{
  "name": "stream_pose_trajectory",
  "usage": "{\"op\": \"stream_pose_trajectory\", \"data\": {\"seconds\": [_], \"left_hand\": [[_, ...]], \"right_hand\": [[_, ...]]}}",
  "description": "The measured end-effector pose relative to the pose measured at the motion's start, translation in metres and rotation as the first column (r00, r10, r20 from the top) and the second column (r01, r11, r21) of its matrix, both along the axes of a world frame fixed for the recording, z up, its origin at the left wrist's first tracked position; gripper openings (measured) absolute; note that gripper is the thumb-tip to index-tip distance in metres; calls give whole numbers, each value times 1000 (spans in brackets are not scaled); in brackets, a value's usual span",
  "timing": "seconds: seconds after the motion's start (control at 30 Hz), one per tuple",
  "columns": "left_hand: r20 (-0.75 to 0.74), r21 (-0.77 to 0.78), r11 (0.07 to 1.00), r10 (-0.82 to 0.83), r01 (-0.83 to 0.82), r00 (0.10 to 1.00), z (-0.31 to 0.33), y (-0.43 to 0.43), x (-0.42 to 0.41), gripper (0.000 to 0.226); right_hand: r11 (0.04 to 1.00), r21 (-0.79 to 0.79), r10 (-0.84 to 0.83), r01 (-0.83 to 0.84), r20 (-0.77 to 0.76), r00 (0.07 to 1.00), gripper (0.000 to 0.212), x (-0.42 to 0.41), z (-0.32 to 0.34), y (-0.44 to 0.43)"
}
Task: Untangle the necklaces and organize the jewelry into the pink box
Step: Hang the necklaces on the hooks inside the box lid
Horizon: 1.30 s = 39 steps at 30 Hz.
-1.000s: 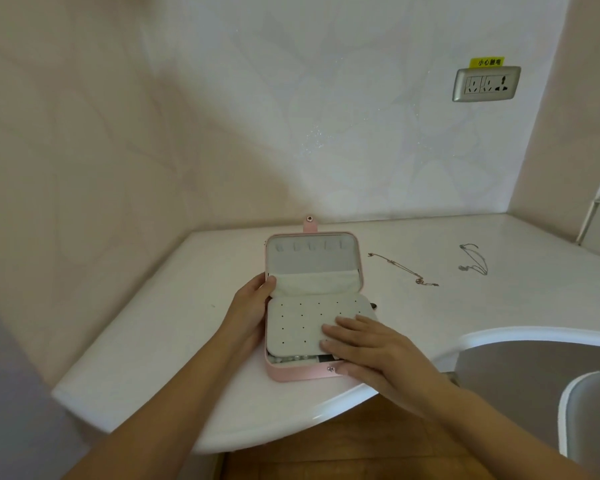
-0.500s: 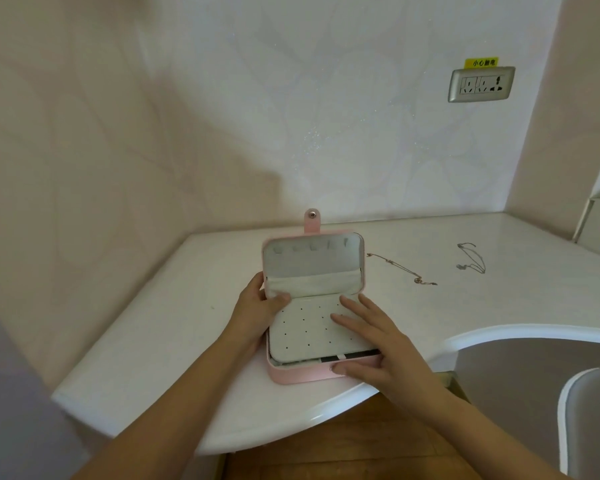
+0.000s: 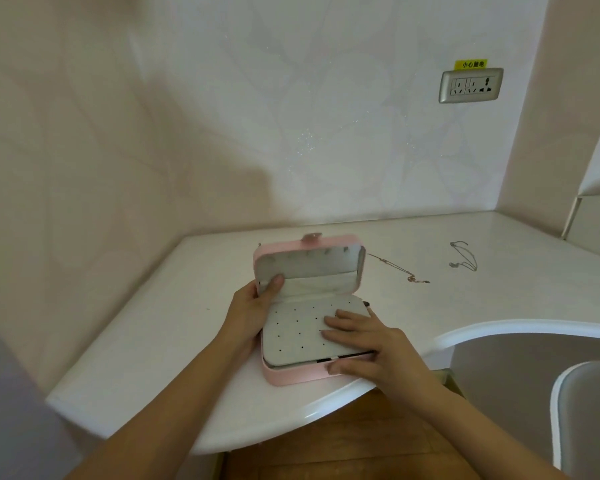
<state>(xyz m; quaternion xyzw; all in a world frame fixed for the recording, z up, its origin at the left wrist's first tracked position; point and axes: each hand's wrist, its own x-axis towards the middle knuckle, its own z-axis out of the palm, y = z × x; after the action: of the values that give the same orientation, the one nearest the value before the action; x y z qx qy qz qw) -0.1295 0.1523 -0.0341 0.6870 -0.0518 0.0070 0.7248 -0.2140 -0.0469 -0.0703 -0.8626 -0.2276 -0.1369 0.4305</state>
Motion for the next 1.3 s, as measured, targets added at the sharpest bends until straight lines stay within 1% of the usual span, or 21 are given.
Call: {"op": "stream_pose_trajectory", "data": {"seconds": [0.17,0.27,0.33,0.4,0.43,0.5,0.53,0.6,0.67,0.73,0.8,0.83,0.93,1.1,1.2,1.27,1.3], "left_hand": [[-23,-83,995,44,-46,999,9,18,0,20],[-44,-95,993,63,-67,997,16,42,-2,19],[-58,-71,992,99,-103,993,19,64,-3,19],[-84,-51,989,136,-141,987,21,88,-4,22],[-104,-46,987,148,-154,983,21,99,-3,25],[-146,-26,983,176,-181,974,23,117,-4,29],[-163,-10,982,184,-188,969,23,124,-5,27],[-200,12,983,184,-185,962,23,135,-7,23],[-237,26,981,193,-193,952,21,143,-8,23],[-265,27,980,197,-197,944,20,150,-8,24],[-292,31,981,194,-193,937,19,154,-8,26],[-303,37,981,194,-192,933,19,155,-9,27],[-342,61,978,208,-199,916,18,153,-10,30],[-361,127,973,226,-193,904,13,139,-9,41],[-364,137,973,226,-188,904,11,124,-9,36],[-355,144,974,218,-177,909,11,111,-9,34],[-345,158,972,220,-175,912,10,107,-8,35]], "right_hand": [[999,28,37,-39,45,998,53,-5,7,9],[989,142,24,-27,23,999,46,-3,17,12],[984,174,-26,20,34,999,34,5,21,11],[989,117,-92,87,36,995,26,18,22,12],[992,53,-119,117,26,993,26,26,23,14],[981,-138,-142,136,-29,989,37,42,24,21],[962,-245,-139,120,-62,988,44,49,24,27],[914,-403,-92,43,-104,990,53,59,24,41],[879,-469,12,-80,-146,989,57,65,24,59],[818,-536,134,-211,-179,975,55,69,23,75],[746,-603,217,-283,-182,959,48,73,23,85],[732,-612,236,-300,-185,954,46,75,23,86],[749,-592,227,-297,-191,955,47,78,20,69],[786,-599,69,-154,-163,984,47,72,15,-4],[787,-603,21,-129,-182,983,47,65,15,-37],[836,-542,-18,-90,-191,981,45,59,17,-47],[866,-497,-44,-45,-166,985,44,57,18,-48]]}}
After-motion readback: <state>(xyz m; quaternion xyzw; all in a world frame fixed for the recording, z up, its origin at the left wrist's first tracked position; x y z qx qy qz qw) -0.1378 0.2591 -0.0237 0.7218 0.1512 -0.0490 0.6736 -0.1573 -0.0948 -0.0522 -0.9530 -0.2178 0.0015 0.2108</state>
